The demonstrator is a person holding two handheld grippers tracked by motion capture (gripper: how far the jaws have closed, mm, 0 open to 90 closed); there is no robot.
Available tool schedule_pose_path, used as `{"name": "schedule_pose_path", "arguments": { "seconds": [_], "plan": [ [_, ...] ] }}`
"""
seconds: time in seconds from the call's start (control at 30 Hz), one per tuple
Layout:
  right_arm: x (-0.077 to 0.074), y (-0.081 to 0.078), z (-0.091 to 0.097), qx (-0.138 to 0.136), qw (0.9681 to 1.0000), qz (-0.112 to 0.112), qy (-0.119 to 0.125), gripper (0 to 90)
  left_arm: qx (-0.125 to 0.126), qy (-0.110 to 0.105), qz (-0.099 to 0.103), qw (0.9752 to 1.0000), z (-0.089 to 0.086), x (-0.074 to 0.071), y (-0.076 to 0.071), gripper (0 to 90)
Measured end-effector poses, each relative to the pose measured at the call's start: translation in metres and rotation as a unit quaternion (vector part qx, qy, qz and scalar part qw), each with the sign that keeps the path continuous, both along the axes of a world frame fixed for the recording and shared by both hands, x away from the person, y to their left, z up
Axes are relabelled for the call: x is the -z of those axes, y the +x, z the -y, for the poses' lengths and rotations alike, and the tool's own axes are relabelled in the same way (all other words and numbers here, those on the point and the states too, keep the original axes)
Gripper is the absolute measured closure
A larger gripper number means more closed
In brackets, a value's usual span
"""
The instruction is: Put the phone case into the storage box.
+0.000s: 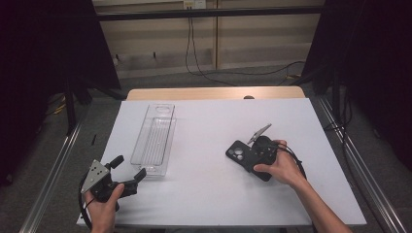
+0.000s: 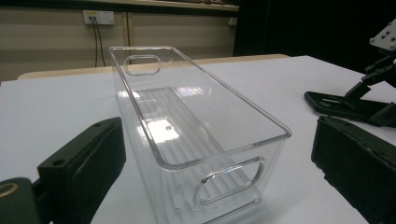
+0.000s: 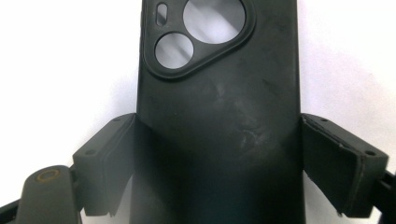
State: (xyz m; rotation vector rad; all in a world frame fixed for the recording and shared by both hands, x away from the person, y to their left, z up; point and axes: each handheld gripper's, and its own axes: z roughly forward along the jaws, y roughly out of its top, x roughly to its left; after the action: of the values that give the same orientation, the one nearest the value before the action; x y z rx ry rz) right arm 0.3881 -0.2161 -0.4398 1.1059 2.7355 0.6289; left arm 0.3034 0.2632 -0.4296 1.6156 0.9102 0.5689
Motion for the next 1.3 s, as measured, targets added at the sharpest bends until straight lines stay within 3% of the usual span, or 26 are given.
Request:
{"name": "schedule_pose_path", "arguments": {
  "seconds": [0.23,0.57,0.8,0.97,1.13,1.17,1.2,1.3],
  "plan": [
    [-0.001,-0.001,0.002,0.000,0.9999,0.011,0.008,15.3,0.001,-0.001,0.001,1.0000,0.000,0.000,0.000,3.2],
    [-0.009,-0.008,0.018,0.025,0.9963,0.052,0.063,15.3,0.000,0.000,0.000,1.0000,0.000,0.000,-0.001,3.2],
    [-0.009,-0.010,0.022,0.028,0.9941,0.068,0.080,15.2,0.004,0.002,0.000,1.0000,0.001,0.000,0.000,3.2],
    [-0.013,-0.013,0.024,0.037,0.9894,0.093,0.105,15.2,0.005,0.000,0.000,1.0000,0.001,0.000,-0.001,3.2],
    [-0.012,-0.013,0.026,0.044,0.9864,0.104,0.120,15.2,0.006,0.000,-0.001,1.0000,0.001,0.000,-0.001,3.1],
    [-0.012,-0.014,0.027,0.045,0.9839,0.112,0.132,15.2,0.006,0.000,0.000,1.0000,0.001,-0.001,-0.001,3.1],
    [-0.012,-0.014,0.027,0.045,0.9839,0.112,0.132,15.2,0.006,0.000,0.000,1.0000,0.001,-0.001,-0.001,3.1],
    [-0.014,-0.015,0.029,0.050,0.9797,0.126,0.148,15.1,0.006,-0.002,-0.001,1.0000,0.001,-0.001,-0.001,3.1]
  ]
}}
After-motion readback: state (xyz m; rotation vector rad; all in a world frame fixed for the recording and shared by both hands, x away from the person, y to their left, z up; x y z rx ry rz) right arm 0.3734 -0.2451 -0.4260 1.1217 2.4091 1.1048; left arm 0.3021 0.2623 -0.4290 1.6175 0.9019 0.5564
